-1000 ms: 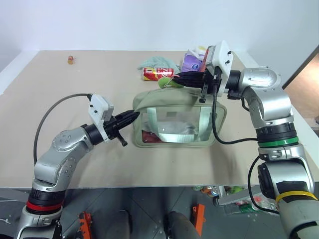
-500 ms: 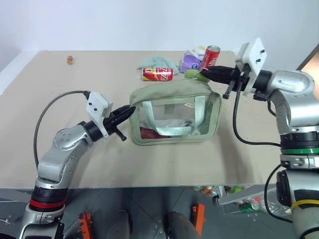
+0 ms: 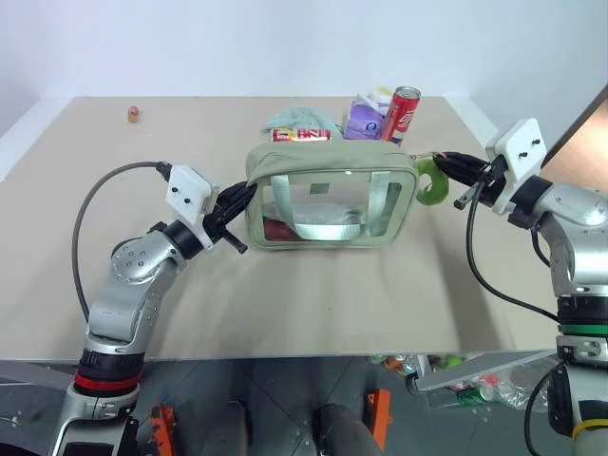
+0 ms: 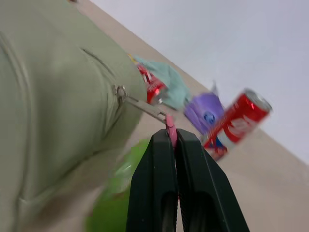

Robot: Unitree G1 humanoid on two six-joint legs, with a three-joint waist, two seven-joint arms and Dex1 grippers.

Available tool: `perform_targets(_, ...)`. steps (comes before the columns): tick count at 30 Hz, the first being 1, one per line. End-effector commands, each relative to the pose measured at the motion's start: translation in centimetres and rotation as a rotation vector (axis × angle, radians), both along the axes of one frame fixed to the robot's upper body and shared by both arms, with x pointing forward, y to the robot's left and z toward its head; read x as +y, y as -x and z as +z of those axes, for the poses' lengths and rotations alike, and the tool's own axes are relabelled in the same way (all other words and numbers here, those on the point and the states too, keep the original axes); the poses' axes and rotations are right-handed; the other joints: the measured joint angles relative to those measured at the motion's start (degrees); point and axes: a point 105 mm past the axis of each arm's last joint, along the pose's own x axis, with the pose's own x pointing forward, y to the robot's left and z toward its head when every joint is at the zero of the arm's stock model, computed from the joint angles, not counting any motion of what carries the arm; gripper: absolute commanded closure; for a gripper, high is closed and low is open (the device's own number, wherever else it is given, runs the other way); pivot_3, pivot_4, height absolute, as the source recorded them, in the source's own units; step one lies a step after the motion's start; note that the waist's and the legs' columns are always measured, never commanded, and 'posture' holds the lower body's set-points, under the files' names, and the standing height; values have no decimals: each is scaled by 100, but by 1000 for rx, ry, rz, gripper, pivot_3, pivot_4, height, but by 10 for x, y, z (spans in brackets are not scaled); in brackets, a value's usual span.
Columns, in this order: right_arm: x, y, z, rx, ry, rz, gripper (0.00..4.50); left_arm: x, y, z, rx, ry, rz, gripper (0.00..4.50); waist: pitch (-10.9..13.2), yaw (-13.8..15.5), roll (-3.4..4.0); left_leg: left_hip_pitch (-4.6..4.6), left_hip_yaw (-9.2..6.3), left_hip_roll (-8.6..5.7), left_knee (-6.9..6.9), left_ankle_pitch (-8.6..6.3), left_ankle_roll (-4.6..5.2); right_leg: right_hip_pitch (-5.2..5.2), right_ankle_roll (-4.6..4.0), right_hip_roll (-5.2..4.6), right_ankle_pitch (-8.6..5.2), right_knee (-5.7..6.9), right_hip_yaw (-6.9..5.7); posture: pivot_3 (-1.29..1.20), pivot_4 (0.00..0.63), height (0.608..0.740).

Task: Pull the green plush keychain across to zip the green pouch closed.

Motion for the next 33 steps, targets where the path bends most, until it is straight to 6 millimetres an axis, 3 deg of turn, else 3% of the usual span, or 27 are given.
perform_targets(1, -32, 4, 14, -81, -31, -154, 4458, 17, -3, 11, -43, 26, 84, 4500, 0, -6, 0, 1, 0, 1, 0, 0, 0, 1, 1, 1, 0, 0, 0, 0, 150, 740)
perform_targets(10, -48, 2, -18, -11, -68, -267, 4458, 19, -4, 9, -49, 10, 105, 4500, 0, -8, 0, 2, 0, 1, 3, 0, 0, 2, 8, 2, 2, 1, 2, 0, 150, 740)
perform_targets(15, -48, 2, -53, 58, -67, -308, 4458, 20, -3, 6, -56, -5, 120, 4500, 0, -9, 0, 3, -1, 1, 3, 0, 0, 4, 8, 2, 1, 0, 1, 0, 150, 740)
perform_targets(27, -37, 6, -106, 170, -41, -322, 4458, 22, -3, 4, -52, -7, 135, 4500, -1, -31, -1, 13, 0, 3, 6, 2, -1, 12, 12, 7, 6, 1, 4, 0, 150, 740)
perform_targets(33, -18, 8, -144, 241, 7, -267, 4458, 22, -3, 1, -34, 4, 138, 4500, -6, -93, -9, 22, 1, 7, 6, 2, -1, 20, 12, 11, 8, 2, 5, 0, 150, 740)
